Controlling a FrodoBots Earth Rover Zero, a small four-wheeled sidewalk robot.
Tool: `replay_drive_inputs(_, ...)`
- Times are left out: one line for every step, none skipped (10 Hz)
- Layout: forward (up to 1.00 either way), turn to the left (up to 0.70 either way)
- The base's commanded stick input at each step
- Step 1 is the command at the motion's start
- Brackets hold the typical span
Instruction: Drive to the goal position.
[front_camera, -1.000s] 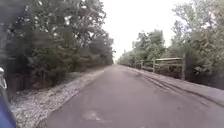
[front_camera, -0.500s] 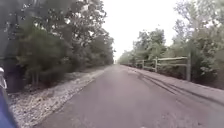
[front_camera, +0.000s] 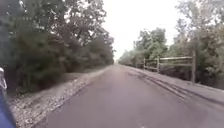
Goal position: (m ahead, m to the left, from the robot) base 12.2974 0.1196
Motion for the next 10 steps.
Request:
replay_drive_inputs(0.70,0.00)
replay_drive_inputs(0.70,0.00)
replay_drive_inputs(0.70,0.00)
replay_drive_inputs(0.70,0.00)
replay_drive_inputs(0.70,0.00)
replay_drive_inputs(0.70,0.00)
replay_drive_inputs(0.70,0.00)
replay_drive_inputs(0.70,0.00)
replay_drive_inputs(0.70,0.00)
replay_drive_inputs(0.70,0.00)
